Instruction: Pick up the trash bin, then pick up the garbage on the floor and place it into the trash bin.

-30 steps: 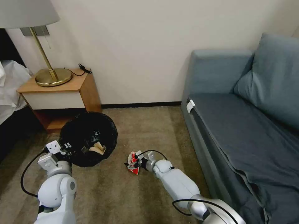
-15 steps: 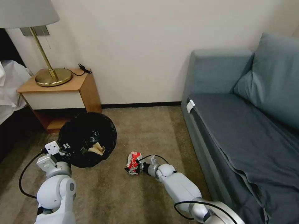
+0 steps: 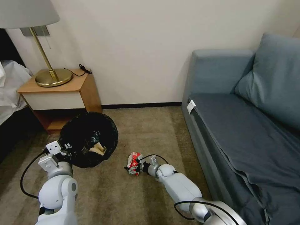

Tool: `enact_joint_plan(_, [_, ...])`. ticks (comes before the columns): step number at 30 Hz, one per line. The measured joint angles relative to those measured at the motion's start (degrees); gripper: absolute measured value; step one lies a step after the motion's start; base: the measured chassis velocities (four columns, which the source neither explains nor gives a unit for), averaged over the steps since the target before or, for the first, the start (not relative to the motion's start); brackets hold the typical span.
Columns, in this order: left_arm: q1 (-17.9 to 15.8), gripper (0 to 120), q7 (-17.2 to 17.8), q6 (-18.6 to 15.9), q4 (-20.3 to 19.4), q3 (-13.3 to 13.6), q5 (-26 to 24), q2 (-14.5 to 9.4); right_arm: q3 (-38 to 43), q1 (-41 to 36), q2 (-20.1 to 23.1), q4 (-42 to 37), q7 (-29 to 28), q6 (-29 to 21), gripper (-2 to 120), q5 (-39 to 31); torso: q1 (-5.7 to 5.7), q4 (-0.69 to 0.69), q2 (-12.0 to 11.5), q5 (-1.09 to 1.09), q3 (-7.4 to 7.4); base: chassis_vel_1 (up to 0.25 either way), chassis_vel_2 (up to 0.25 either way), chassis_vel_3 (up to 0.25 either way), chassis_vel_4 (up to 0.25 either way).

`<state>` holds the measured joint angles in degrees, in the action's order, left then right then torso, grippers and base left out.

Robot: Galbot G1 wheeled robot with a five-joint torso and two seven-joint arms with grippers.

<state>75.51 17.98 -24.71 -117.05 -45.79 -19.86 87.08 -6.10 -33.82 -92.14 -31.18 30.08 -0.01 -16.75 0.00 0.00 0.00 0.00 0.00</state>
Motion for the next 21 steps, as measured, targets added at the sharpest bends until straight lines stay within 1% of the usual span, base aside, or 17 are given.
enact_joint_plan(9, [0.3, 2, 0.0, 0.1, -0.3, -0.1, 0.7, 0.7, -1.1, 0.4, 0.0, 0.0, 0.4, -0.1, 100, -1.0, 0.0, 0.0, 0.0, 0.0, 0.0, 0.0, 0.0, 0.0, 0.0])
enact_joint_plan(16, [0.2, 2, 0.1, 0.4, -0.1, 0.1, 0.9, 0.7, -1.2, 0.2, 0.0, 0.1, 1.0, 0.2, 99, -1.5, 0.0, 0.0, 0.0, 0.0, 0.0, 0.0, 0.0, 0.0, 0.0])
enact_joint_plan(17, [0.2, 2, 0.1, 0.6, 0.0, 0.2, 1.0, 0.8, -1.2, 0.1, 0.0, 0.2, 1.0, 0.4, 95, -1.5, 0.0, 0.0, 0.0, 0.0, 0.0, 0.0, 0.0, 0.0, 0.0])
enact_joint_plan(18, [0.2, 2, 0.1, 0.6, 0.0, 0.2, 1.0, 0.8, -1.2, 0.1, 0.0, 0.2, 1.0, 0.4, 95, -1.5, 0.0, 0.0, 0.0, 0.0, 0.0, 0.0, 0.0, 0.0, 0.0])
enact_joint_plan(20, [0.2, 2, 0.1, 0.7, 0.2, 0.3, 1.1, 0.9, -1.2, -0.3, 0.0, 0.4, 1.2, 0.7, 84, -1.5, 0.0, 0.0, 0.0, 0.0, 0.0, 0.0, 0.0, 0.0, 0.0])
enact_joint_plan(21, [0.2, 2, 0.1, 0.7, 0.2, 0.3, 1.1, 0.9, -1.2, -0.3, 0.0, 0.4, 1.2, 0.7, 84, -1.5, 0.0, 0.0, 0.0, 0.0, 0.0, 0.0, 0.0, 0.0, 0.0])
